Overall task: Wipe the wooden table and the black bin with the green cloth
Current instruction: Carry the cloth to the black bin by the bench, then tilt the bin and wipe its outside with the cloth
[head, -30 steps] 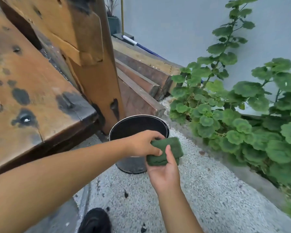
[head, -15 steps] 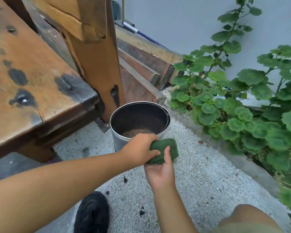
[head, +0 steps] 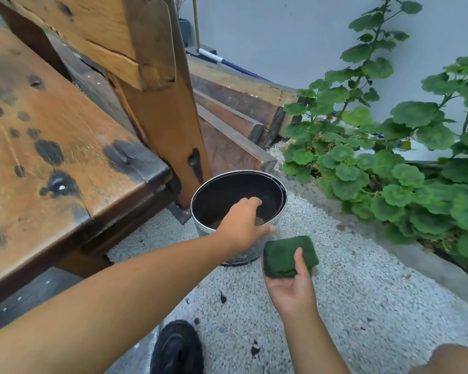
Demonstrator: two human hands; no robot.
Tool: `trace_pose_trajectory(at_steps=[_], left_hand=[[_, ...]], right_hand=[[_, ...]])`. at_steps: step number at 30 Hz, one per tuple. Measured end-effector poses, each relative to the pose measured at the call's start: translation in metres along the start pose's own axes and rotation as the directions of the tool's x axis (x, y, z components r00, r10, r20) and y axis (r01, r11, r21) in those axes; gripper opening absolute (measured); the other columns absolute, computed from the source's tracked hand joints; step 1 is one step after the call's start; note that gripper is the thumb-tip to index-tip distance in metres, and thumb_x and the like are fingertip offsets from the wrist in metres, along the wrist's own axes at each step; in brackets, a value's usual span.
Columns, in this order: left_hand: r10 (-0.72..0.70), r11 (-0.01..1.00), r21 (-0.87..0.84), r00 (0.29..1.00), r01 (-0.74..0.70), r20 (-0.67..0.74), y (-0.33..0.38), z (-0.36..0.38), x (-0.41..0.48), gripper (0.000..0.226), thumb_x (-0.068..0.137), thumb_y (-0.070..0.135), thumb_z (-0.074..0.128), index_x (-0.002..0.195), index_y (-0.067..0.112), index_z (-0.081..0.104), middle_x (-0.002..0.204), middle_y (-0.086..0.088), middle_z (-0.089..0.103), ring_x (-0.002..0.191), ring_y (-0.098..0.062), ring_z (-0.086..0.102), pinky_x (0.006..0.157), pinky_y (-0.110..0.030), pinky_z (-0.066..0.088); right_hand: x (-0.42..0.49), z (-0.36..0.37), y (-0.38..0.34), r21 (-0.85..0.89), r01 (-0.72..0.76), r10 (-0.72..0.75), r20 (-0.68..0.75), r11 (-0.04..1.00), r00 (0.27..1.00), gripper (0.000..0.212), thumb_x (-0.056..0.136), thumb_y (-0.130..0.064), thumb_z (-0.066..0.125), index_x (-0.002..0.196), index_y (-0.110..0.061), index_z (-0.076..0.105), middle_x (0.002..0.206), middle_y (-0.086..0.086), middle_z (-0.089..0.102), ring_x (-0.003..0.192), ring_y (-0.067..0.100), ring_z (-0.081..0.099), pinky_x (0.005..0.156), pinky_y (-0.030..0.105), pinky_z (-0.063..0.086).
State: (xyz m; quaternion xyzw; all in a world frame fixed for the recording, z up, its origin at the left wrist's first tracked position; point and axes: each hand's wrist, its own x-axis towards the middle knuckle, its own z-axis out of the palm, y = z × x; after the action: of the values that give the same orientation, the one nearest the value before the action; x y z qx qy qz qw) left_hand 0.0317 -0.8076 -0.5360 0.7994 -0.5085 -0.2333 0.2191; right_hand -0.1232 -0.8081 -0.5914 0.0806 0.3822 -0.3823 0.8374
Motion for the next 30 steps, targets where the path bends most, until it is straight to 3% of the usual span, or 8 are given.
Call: trace_pose_trajectory(at_steps=[3, 6, 11, 14, 22, 27, 30], left_hand=[[-0.047, 0.99, 0.137, 0.995, 0.035, 0.09, -0.01, 0.003, 0.008, 0.075, 0.083, 0.048, 0.072, 0.142, 0.014, 0.043, 0.133, -0.008, 0.053, 0.122, -0.027, 0.053, 0.1, -0.043, 0.046], [-0.087, 0.949, 0.313, 0.977, 0.021, 0.197, -0.017, 0.006, 0.011, 0.05, 0.085, 0.037, 0.069, 0.126, 0.01, 0.057, 0.12, -0.011, 0.056, 0.109, -0.031, 0.059, 0.092, -0.04, 0.05], [-0.065, 0.883, 0.47, 0.984, -0.02, 0.164, -0.02, 0.006, 0.016, 0.013, 0.09, 0.019, 0.06, 0.096, 0.009, 0.064, 0.104, -0.012, 0.064, 0.091, -0.034, 0.064, 0.072, -0.037, 0.05], [-0.011, 0.813, 0.574, 0.982, -0.101, 0.189, -0.019, 0.006, 0.018, 0.006, 0.092, 0.014, 0.059, 0.091, 0.01, 0.063, 0.096, -0.01, 0.064, 0.074, -0.031, 0.057, 0.062, -0.035, 0.043], [-0.033, 0.858, 0.512, 0.988, -0.05, 0.151, -0.002, -0.032, 0.036, 0.034, 0.088, 0.009, 0.056, 0.061, 0.013, 0.037, 0.062, -0.006, 0.043, 0.058, -0.031, 0.048, 0.053, -0.032, 0.036], [-0.048, 0.915, 0.404, 0.987, -0.017, 0.152, 0.019, -0.064, 0.059, 0.041, 0.086, 0.01, 0.055, 0.054, 0.013, 0.03, 0.055, -0.005, 0.025, 0.055, -0.023, 0.027, 0.053, -0.031, 0.023], [-0.097, 0.922, 0.387, 0.974, 0.01, 0.206, 0.004, -0.052, 0.053, 0.047, 0.089, 0.012, 0.057, 0.057, 0.016, 0.023, 0.057, -0.005, 0.02, 0.055, -0.022, 0.022, 0.057, -0.031, 0.021]], right_hand=[[-0.006, -0.013, -0.002, 0.017, 0.025, -0.024, -0.065, 1.0, 0.998, 0.046, 0.085, -0.026, 0.073, 0.127, -0.012, 0.061, 0.128, 0.017, 0.065, 0.116, 0.035, 0.062, 0.105, 0.049, 0.047], [-0.005, -0.024, -0.004, 0.017, 0.037, -0.035, -0.076, 0.999, 0.997, 0.044, 0.084, -0.028, 0.073, 0.124, -0.014, 0.063, 0.127, 0.016, 0.066, 0.116, 0.035, 0.062, 0.106, 0.049, 0.047], [-0.005, -0.03, 0.003, -0.017, -0.016, 0.014, -0.095, 1.0, 0.995, 0.041, 0.09, -0.029, 0.07, 0.127, -0.013, 0.063, 0.124, 0.016, 0.067, 0.115, 0.034, 0.063, 0.107, 0.048, 0.046], [-0.008, -0.033, 0.001, -0.032, -0.017, 0.014, -0.104, 0.999, 0.994, 0.045, 0.091, -0.029, 0.07, 0.132, -0.013, 0.061, 0.126, 0.016, 0.068, 0.116, 0.034, 0.063, 0.104, 0.047, 0.048], [-0.008, -0.029, -0.025, -0.125, -0.033, 0.027, -0.05, 0.992, 0.998, 0.041, 0.089, -0.027, 0.069, 0.128, -0.015, 0.063, 0.107, 0.015, 0.076, 0.108, 0.032, 0.066, 0.095, 0.045, 0.053], [-0.006, -0.018, -0.032, -0.16, -0.052, 0.057, 0.022, 0.986, 0.998, 0.082, 0.057, -0.027, 0.092, 0.133, -0.015, 0.062, 0.117, 0.016, 0.074, 0.105, 0.032, 0.071, 0.076, 0.044, 0.063], [-0.004, -0.006, -0.033, -0.256, -0.017, 0.032, 0.053, 0.967, 0.998, 0.052, 0.086, -0.026, 0.072, 0.135, -0.016, 0.059, 0.121, 0.017, 0.071, 0.109, 0.032, 0.067, 0.069, 0.04, 0.063]])
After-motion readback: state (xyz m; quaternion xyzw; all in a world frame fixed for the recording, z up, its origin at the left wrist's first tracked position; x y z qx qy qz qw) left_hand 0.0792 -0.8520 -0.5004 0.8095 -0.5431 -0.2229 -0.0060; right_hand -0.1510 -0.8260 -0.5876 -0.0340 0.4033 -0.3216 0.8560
